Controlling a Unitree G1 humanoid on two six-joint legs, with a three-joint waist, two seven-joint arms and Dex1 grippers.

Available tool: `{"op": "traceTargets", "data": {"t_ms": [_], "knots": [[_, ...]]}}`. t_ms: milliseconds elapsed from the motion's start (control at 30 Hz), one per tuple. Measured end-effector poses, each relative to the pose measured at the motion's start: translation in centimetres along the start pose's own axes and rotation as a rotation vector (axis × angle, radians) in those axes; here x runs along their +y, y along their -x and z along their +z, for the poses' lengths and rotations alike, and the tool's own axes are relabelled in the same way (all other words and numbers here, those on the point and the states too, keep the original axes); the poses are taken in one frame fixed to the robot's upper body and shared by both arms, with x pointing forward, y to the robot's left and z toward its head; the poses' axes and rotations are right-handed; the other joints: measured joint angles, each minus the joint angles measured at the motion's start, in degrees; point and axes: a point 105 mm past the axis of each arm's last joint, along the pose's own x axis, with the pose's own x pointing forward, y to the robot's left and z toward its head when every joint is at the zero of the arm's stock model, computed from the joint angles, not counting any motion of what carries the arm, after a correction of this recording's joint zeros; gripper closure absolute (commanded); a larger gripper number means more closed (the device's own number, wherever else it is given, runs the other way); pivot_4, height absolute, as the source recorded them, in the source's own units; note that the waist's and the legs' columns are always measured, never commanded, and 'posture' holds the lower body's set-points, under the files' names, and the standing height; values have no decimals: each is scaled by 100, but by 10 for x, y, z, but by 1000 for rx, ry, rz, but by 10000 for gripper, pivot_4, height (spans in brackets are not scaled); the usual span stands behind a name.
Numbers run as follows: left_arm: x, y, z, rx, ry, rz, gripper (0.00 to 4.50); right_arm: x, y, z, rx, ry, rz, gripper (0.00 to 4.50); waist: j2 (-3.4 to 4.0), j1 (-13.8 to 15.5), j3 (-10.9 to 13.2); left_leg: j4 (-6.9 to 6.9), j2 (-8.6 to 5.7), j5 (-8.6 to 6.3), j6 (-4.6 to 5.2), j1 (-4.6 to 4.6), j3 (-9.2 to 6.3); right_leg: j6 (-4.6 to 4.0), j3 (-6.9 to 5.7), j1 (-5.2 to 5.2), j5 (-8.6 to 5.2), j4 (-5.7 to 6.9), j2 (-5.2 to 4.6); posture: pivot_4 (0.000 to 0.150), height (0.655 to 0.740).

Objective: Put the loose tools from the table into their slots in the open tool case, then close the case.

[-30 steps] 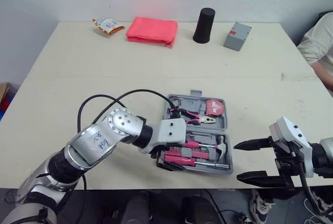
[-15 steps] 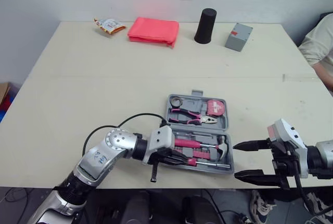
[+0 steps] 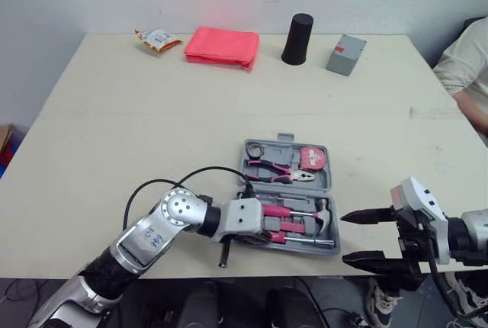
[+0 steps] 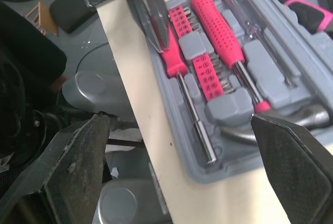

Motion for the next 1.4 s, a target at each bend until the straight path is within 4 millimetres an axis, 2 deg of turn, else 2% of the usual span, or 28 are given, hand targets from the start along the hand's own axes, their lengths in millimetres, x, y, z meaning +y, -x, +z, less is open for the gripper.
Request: {"op": "traceTargets", "data": {"t_ms": [100, 267, 433, 500, 633, 900, 1033, 1267, 1400], "knots": [[2, -3, 1, 10, -12, 14, 44007, 1, -1, 1, -6, 1, -2, 0, 16, 15, -13, -4, 2, -47, 35, 55, -1, -6, 2, 56, -4, -11, 0, 1500, 7361], [6, -10, 5, -10, 2, 12, 44007, 1, -1, 1, -5, 7, -4, 0, 27, 59, -25, 2, -7, -53, 40, 53, -7, -5, 5, 65, -3, -23, -14, 1500, 7361], [10, -10, 11, -141, 190, -8, 44007, 2, -1, 2, -4, 12, -4, 0, 24, 28, -22, 9, -8, -53, 46, 26, -9, 4, 4, 45, 2, -30, -17, 1500, 7361], [18, -5, 18, -183, 210, 14, 44007, 1, -1, 2, -3, 13, -8, 0, 25, 18, -18, 11, -8, -48, 41, 3, -13, 5, -5, 24, 3, -27, -17, 1500, 7361], [26, 3, 21, -187, 189, 40, 44007, 0, -1, 3, -6, 19, -16, 0, 28, 9, -16, 11, -8, -36, 21, -6, -19, 5, -20, 22, 2, -29, -12, 1500, 7361], [17, -5, 11, -140, 197, -16, 44007, 0, -2, 3, -5, 22, -18, 0, 28, 29, -14, 17, -9, -49, 43, -14, -27, 5, -25, 22, 2, -31, -12, 1500, 7361], [25, -14, 13, -92, 127, 14, 44007, 0, -2, 3, -5, 20, -19, 0, 28, 32, -14, 17, -10, -49, 43, -15, -34, 5, -31, 28, 3, -35, -12, 1500, 7361], [15, -17, 10, -22, 8, -29, 44007, 0, -2, 1, -3, 13, -22, 0, 40, 16, -22, 11, -8, -49, 42, -3, -37, 2, -34, 36, 1, -36, -12, 1500, 7361], [18, -22, 13, -9, -16, -19, 44007, 0, -2, 1, -2, 9, -22, 0, 41, 33, -24, 15, -9, -50, 44, 1, -41, 2, -35, 47, 1, -38, -12, 1500, 7361]]}}
